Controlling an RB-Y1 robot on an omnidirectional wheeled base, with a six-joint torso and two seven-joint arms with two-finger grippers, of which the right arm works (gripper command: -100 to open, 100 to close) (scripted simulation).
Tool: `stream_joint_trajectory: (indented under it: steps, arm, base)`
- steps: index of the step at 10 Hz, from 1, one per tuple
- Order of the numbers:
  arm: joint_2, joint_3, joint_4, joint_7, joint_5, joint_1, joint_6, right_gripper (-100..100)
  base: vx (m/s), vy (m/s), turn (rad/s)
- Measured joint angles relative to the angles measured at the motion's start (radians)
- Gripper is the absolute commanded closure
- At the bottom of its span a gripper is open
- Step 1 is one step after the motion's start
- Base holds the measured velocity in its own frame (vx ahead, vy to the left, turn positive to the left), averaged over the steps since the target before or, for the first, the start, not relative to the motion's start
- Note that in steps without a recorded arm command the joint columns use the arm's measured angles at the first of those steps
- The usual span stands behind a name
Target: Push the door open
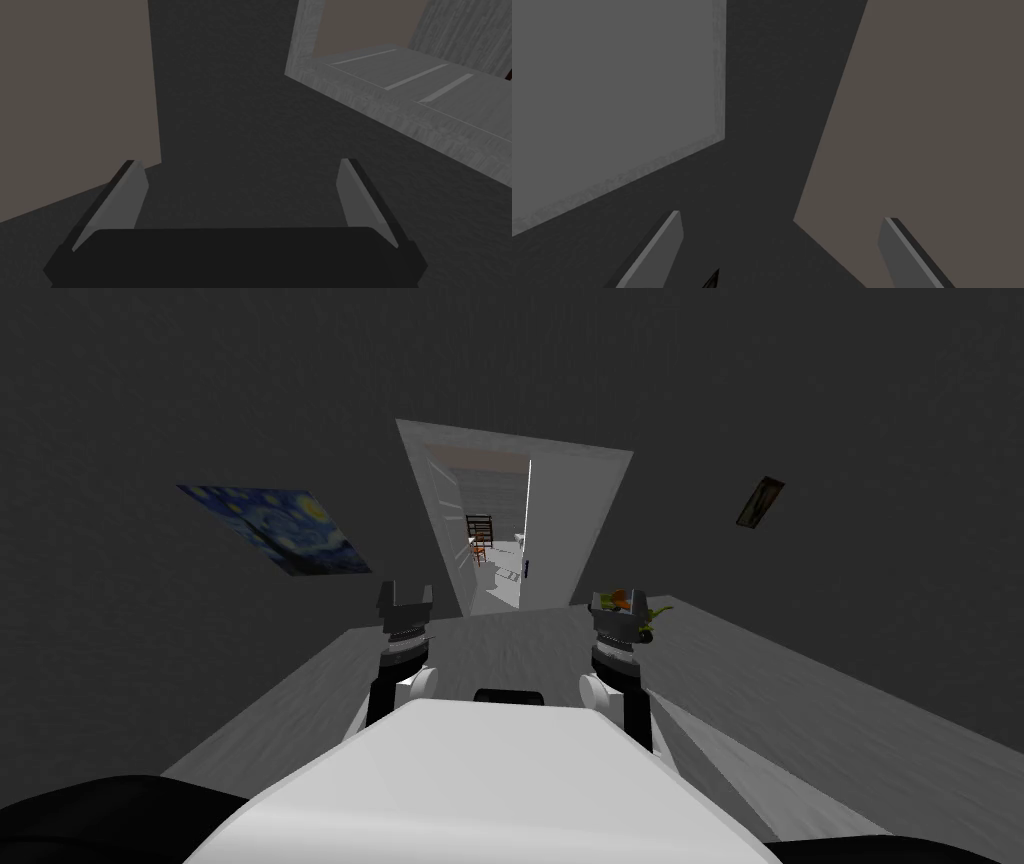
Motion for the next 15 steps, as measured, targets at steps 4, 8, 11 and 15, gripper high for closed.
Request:
stream_joint_trajectory:
  steps: [4,8,11,15]
  arm:
    - [-0.022,0.030,0.065,-0.049,-0.040,-0.015,-0.017,-100]
    - [-0.043,0.063,0.147,-0.108,-0.088,-0.040,-0.037,-100]
    - [-0.054,0.095,0.207,-0.153,-0.122,-0.052,-0.058,-100]
    - [-0.068,0.124,0.279,-0.206,-0.163,-0.070,-0.079,-100]
  base:
    - [0.198,-0.030,0.066]
    - [0.136,-0.028,0.065]
    - [0.120,-0.029,0.050]
    - [0.095,-0.033,0.059]
